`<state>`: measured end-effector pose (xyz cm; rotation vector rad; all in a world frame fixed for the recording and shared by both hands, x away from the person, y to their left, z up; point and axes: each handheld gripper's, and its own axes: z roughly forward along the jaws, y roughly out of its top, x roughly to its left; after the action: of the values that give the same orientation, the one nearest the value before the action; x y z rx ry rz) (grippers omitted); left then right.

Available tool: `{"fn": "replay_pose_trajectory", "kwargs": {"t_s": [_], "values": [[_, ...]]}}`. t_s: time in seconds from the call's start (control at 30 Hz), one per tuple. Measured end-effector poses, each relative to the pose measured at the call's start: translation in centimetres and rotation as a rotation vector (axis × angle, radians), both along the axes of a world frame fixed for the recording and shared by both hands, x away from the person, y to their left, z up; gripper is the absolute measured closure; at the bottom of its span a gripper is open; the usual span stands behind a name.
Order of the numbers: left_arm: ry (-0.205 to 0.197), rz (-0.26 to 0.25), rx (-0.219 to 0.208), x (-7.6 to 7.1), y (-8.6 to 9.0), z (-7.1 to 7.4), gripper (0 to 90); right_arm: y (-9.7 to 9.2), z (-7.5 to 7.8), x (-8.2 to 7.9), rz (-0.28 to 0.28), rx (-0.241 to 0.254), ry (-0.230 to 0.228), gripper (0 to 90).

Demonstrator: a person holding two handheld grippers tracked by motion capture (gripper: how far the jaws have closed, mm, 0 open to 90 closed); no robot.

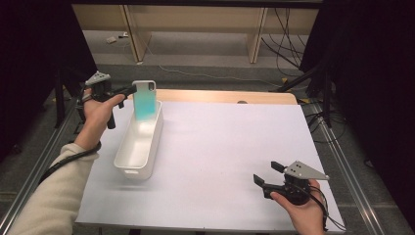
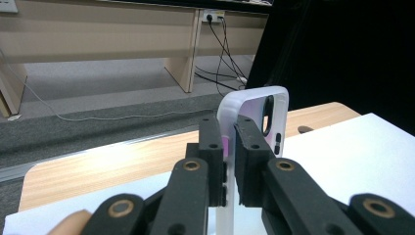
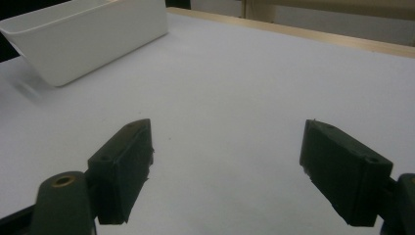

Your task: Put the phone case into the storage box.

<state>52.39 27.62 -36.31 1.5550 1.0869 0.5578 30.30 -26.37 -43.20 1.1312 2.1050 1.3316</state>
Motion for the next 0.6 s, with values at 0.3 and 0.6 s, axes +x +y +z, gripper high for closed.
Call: {"fn": "replay_pose_trajectory", "kwargs": {"t_s": [0.3,0.6], "values": [[0.006,0.002,0.001,0.45,-0.06,-0.30,82.9,0.16,-0.12,0.12,0.012,0.031,-0.023,21.3],[0.010,-0.003,0.001,0.75,-0.18,-0.28,82.9,0.04,0.11,-0.05,0.012,0.000,0.000,21.3]]}}
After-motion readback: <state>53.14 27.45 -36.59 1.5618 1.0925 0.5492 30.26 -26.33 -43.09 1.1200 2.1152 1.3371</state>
